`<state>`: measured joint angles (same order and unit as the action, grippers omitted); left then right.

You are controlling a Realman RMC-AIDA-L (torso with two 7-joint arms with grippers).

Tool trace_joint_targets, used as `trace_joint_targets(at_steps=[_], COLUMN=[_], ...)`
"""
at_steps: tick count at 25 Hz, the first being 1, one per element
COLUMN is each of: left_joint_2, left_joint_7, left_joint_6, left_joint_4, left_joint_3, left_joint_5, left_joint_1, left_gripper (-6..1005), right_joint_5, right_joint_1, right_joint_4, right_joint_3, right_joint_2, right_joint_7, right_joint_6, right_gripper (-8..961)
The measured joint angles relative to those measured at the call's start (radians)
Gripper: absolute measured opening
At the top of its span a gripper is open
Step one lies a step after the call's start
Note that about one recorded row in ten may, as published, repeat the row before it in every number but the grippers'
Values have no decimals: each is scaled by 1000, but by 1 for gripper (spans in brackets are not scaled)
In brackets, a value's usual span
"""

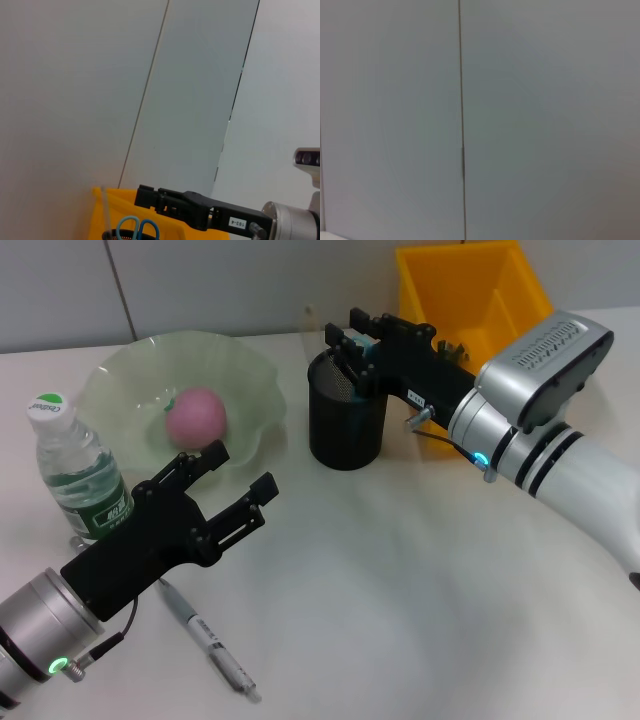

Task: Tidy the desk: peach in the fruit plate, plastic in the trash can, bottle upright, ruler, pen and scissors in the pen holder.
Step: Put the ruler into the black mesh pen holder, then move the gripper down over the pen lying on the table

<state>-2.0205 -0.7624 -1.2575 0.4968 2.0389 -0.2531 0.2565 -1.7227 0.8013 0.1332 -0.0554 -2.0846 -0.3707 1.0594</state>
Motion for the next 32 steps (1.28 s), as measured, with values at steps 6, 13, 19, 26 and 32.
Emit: trace_joint_targets(at_steps=[6, 13, 19, 26, 32], left_joint_2=[8, 14, 28, 48, 73], left_joint_7=[0, 0, -24, -107, -231], left_joint_6=[-2, -22, -35, -76, -133], left_joint_4=[2, 1, 6, 7, 9], left_joint_3=[0, 4, -6, -101, -280], left_joint_5=[0, -3, -57, -225, -492], left_joint_1=[-2, -4, -10, -10, -4], left_gripper=[789, 789, 789, 788, 788], right_joint_5=[0, 0, -81, -281, -287], right_joint_1=[-15, -45, -121, -198, -257], right_joint_4=[-3, -5, -105, -395, -586], right_joint_3=[-1, -3, -23, -114, -306], right_joint_2=[0, 2, 6, 7, 15], right_joint_7=[-14, -61, -311, -721, -925], right_joint_6=[33, 99, 311, 551, 677], right_gripper=[419, 663, 715, 714, 714])
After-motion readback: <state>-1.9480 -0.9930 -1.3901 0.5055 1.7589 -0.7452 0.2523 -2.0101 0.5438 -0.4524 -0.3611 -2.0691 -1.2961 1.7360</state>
